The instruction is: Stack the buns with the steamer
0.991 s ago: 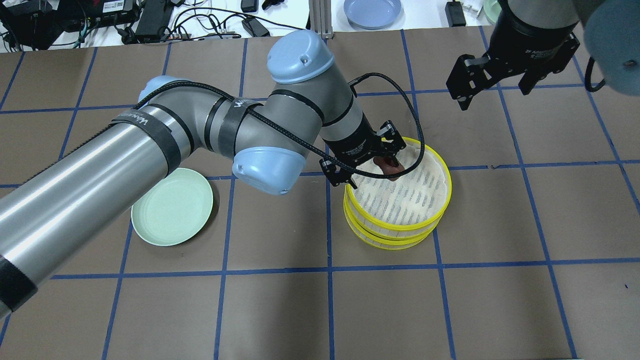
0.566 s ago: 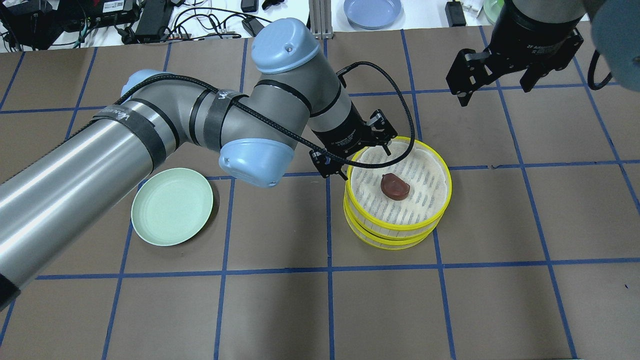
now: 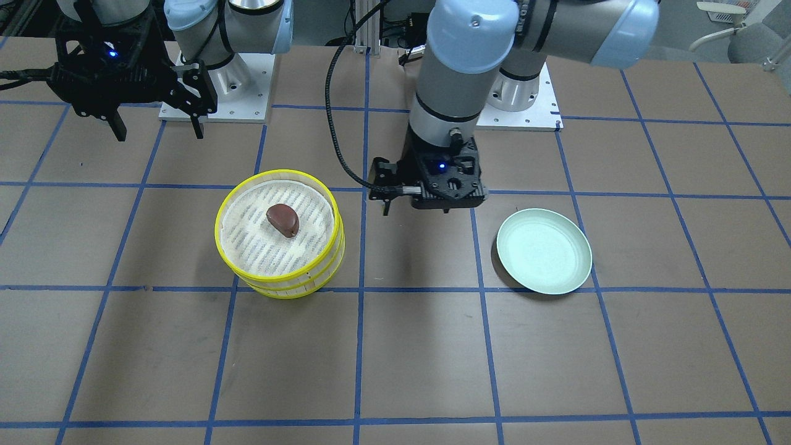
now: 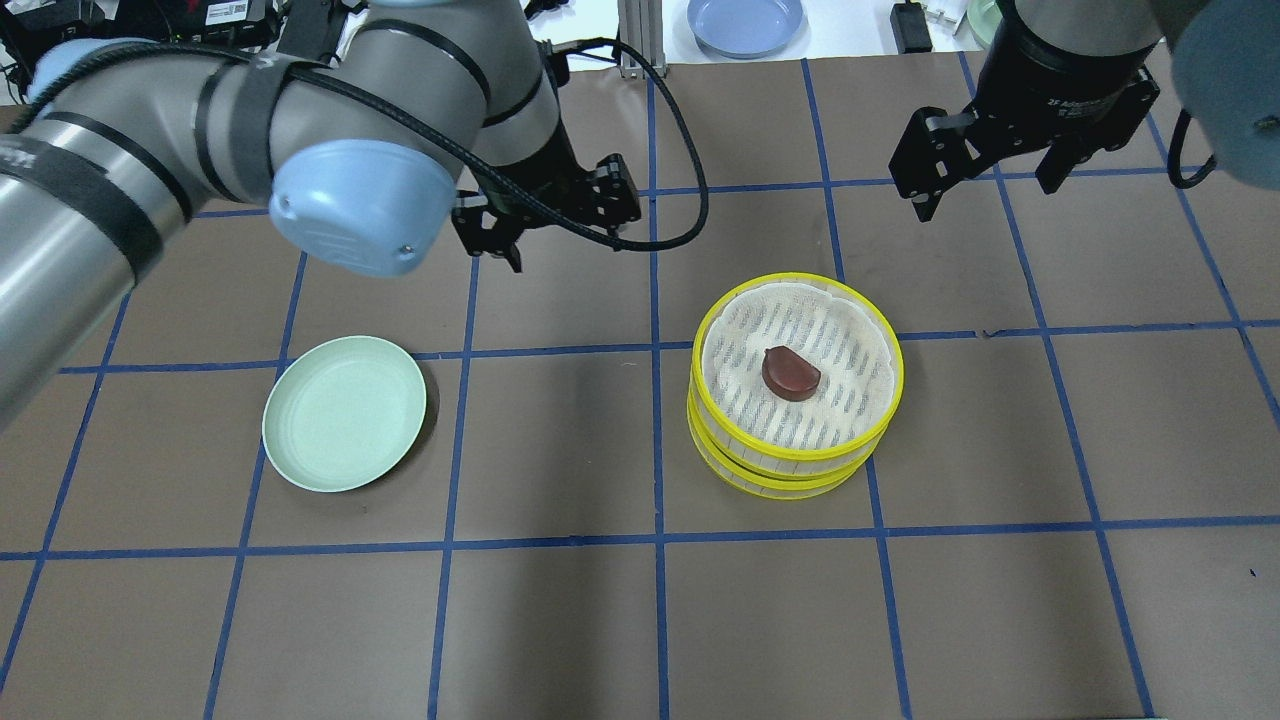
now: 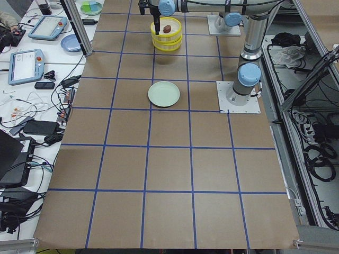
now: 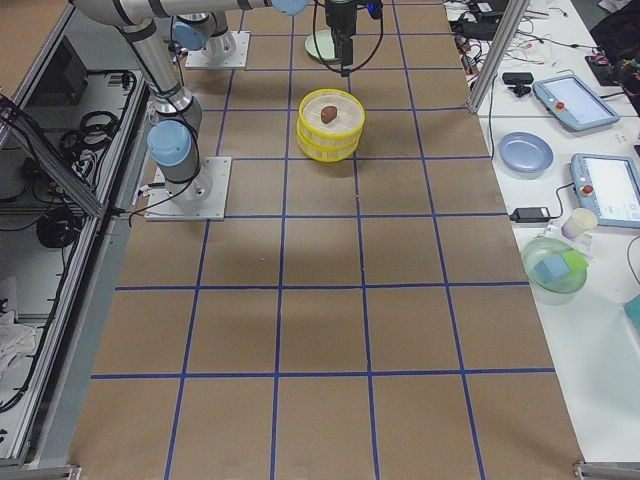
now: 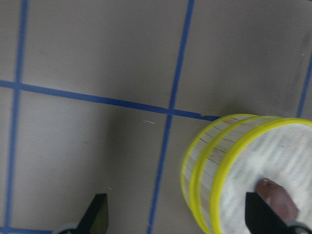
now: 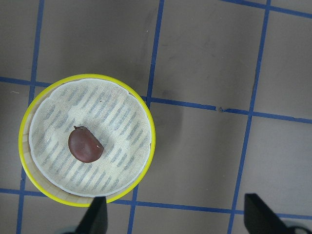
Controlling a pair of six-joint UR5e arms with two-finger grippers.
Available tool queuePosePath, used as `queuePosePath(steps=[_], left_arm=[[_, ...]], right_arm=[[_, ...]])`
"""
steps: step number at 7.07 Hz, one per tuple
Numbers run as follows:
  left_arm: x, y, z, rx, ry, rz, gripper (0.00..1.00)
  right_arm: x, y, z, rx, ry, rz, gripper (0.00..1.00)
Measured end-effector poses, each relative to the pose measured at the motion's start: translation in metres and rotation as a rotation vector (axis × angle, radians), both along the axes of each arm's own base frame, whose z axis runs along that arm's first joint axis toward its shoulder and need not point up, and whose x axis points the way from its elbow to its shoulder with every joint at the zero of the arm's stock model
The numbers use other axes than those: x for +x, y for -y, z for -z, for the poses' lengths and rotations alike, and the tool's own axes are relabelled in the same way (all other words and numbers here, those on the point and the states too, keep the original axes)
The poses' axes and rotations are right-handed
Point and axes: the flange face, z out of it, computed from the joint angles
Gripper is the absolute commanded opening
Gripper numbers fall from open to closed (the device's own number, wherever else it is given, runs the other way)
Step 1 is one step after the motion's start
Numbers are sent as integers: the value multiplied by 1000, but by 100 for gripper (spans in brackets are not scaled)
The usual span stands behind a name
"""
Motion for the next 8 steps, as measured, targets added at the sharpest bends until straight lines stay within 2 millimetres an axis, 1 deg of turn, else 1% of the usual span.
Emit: queuePosePath(steps=[1, 2, 3, 4, 5, 6, 7, 8], left_arm=[[39, 6, -17, -5, 35, 44, 100], [76, 7, -33, 2, 53, 71, 100], [111, 3, -49, 5, 63, 94, 100], [141, -2, -63, 7, 68, 99, 100], [166, -8, -73, 13, 70, 82, 100], [181, -14, -79, 19, 71, 64, 100], [187, -18, -80, 23, 72, 55, 100], [189, -21, -81, 23, 72, 52, 100]], right_arm=[[0, 0, -2, -7, 2, 21, 100], [0, 0, -4, -13, 6, 55, 100], [2, 0, -5, -18, 14, 97, 100], [5, -1, -5, -19, 39, 139, 100], [8, -1, -5, -16, 67, 163, 100], [9, -1, -4, -15, 77, 172, 100], [9, -2, -4, -14, 77, 175, 100], [9, -2, -4, -14, 77, 177, 100]])
